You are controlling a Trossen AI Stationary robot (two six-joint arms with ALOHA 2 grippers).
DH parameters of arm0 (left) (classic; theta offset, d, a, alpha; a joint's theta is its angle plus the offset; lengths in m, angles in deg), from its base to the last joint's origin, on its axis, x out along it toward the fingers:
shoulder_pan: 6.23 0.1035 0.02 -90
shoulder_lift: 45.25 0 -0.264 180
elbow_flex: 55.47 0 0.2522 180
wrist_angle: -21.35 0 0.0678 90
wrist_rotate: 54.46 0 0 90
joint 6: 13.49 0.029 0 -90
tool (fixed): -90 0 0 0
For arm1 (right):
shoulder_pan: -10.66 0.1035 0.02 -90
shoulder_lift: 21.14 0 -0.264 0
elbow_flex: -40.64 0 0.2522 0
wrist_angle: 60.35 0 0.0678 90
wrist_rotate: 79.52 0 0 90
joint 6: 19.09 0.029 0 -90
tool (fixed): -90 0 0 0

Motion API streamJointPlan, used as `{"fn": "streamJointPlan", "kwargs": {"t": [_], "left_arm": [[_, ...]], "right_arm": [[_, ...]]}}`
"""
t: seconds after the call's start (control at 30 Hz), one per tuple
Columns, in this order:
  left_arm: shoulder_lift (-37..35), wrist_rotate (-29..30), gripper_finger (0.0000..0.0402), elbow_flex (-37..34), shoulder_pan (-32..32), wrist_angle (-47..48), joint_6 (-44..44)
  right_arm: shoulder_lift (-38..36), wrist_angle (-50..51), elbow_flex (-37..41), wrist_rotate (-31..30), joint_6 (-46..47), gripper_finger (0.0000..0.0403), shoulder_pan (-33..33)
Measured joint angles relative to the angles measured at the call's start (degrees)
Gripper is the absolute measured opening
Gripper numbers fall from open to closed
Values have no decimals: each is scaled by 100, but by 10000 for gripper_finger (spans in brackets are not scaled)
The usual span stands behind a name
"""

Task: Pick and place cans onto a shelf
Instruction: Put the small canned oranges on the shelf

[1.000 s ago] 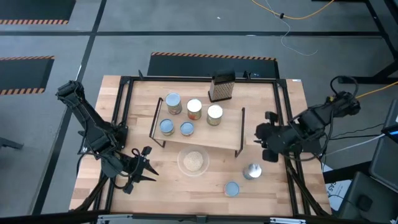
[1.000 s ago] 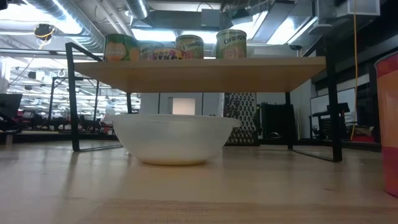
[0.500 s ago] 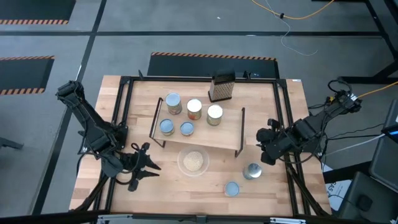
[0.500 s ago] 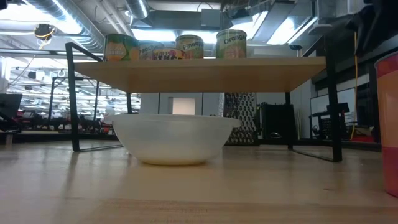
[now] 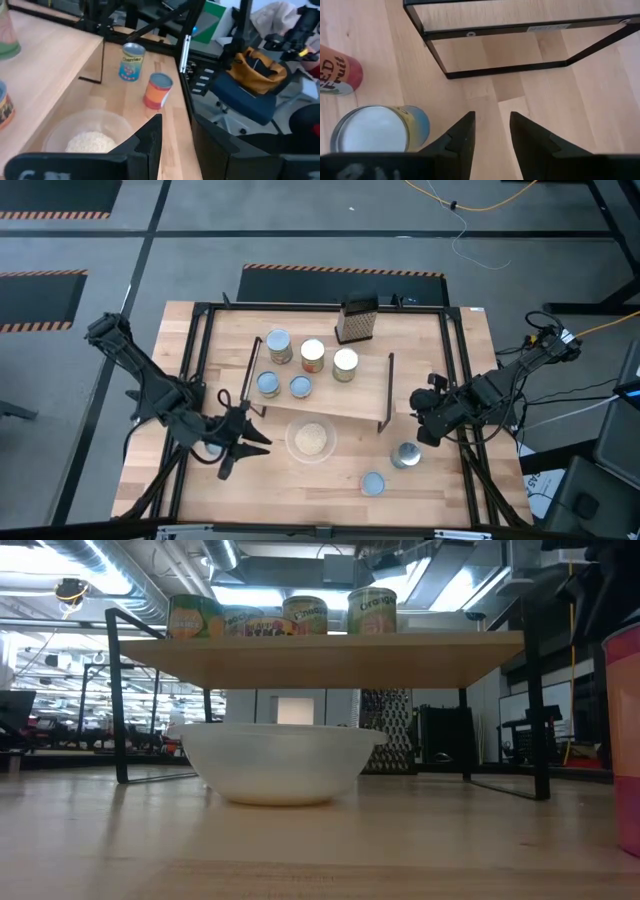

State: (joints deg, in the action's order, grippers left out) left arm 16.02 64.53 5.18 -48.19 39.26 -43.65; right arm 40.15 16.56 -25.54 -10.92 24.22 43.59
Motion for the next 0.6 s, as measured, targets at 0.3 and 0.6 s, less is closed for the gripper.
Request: {"fn": "streamJointPlan", "kwargs": {"t": [0.3, 0.6], "left_arm": [[0, -303, 97, 370, 16, 599, -730], [37, -1723, 92, 385, -190, 2391, -3360]], "right_arm": [[0, -86, 0, 0, 0, 126, 0], [2, -84, 0, 0, -11, 126, -2]]}}
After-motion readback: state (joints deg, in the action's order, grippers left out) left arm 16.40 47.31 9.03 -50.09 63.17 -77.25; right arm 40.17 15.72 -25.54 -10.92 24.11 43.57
